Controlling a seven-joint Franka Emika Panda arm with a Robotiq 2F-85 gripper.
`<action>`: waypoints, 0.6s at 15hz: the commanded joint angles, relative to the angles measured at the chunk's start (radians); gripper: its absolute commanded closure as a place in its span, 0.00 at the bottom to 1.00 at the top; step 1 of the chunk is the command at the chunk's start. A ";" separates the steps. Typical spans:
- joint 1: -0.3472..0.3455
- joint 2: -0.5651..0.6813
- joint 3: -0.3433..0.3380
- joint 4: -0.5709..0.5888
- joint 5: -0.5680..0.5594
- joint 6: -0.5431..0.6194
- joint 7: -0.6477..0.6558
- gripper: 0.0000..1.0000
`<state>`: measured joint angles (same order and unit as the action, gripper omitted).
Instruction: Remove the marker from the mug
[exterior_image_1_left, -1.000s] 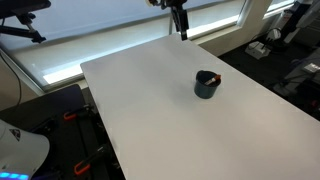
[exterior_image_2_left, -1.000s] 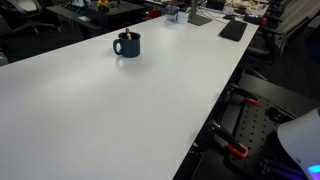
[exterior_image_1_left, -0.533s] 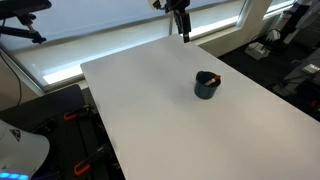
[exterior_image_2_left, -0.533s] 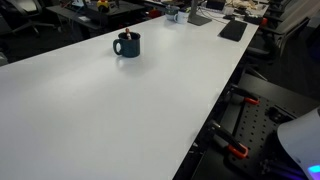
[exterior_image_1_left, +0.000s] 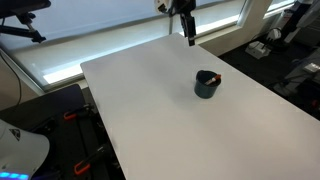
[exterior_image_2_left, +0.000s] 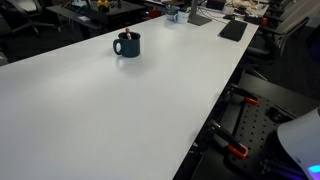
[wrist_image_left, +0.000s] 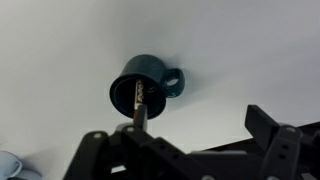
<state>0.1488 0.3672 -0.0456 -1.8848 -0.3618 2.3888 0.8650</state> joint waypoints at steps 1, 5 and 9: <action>0.029 0.091 -0.058 0.115 -0.023 -0.040 0.080 0.00; 0.018 0.100 -0.073 0.100 0.002 -0.005 0.056 0.00; 0.021 0.104 -0.072 0.100 0.002 -0.004 0.056 0.00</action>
<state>0.1601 0.4706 -0.1070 -1.7860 -0.3674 2.3846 0.9265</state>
